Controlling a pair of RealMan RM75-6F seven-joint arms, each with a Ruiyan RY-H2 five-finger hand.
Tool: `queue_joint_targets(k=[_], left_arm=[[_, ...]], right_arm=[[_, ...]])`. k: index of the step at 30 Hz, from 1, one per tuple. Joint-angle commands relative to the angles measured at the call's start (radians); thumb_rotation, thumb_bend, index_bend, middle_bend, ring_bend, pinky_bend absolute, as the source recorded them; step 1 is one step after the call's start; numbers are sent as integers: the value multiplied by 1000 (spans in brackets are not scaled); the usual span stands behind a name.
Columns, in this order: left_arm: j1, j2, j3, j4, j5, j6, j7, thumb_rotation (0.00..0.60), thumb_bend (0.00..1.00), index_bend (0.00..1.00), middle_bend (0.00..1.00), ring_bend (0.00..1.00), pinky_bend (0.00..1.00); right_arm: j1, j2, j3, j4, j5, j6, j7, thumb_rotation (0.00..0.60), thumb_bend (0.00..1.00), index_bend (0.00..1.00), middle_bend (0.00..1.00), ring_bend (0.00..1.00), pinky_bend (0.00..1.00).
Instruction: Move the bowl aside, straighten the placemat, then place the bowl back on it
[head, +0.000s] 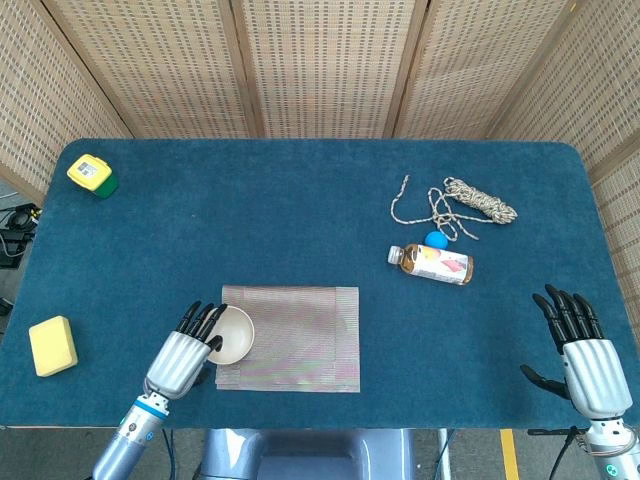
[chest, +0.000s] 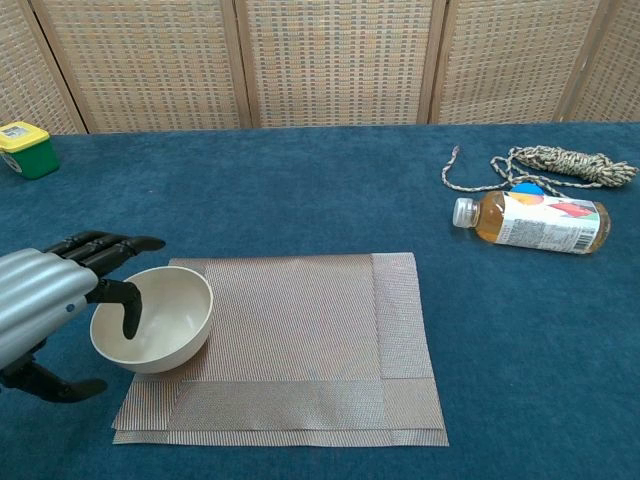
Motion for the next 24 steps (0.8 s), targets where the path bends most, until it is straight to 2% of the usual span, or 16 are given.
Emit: queue_joint_targets(k=[1,7,12,14,20,24], left_arm=[[-11,-30,-5,17,-25,-21,26,600,193,514,0,0,0],[-25,-68,-14,51,-48,-31,36,600,220,589,0,0,0],[-32,-75,-15,63,-48,-17,26,600,431,660,0,0,0],[-31,-72,-14,66,-45,-5,22,600,481,686,0,0,0],[-28,-33,-18,57,-48,23,6,600,492,696,0,0,0],[-15,33,-32,55,-52,68,-33,600,489,693,0,0,0]], right_arm=[[0,3,1,0,1,1,5,600,127,0,0,0,0],[-1,8,1,-1,4,0,16,600,127,0,0,0,0],[-2,10,3,-3,7,2,22,600,127,0,0,0,0],[-3,10,3,-3,7,1,23,600,127,0,0,0,0],[-3,9,4,-2,8,1,22,600,127,0,0,0,0],[-3,10,3,-2,9,-1,22,600,127,0,0,0,0]])
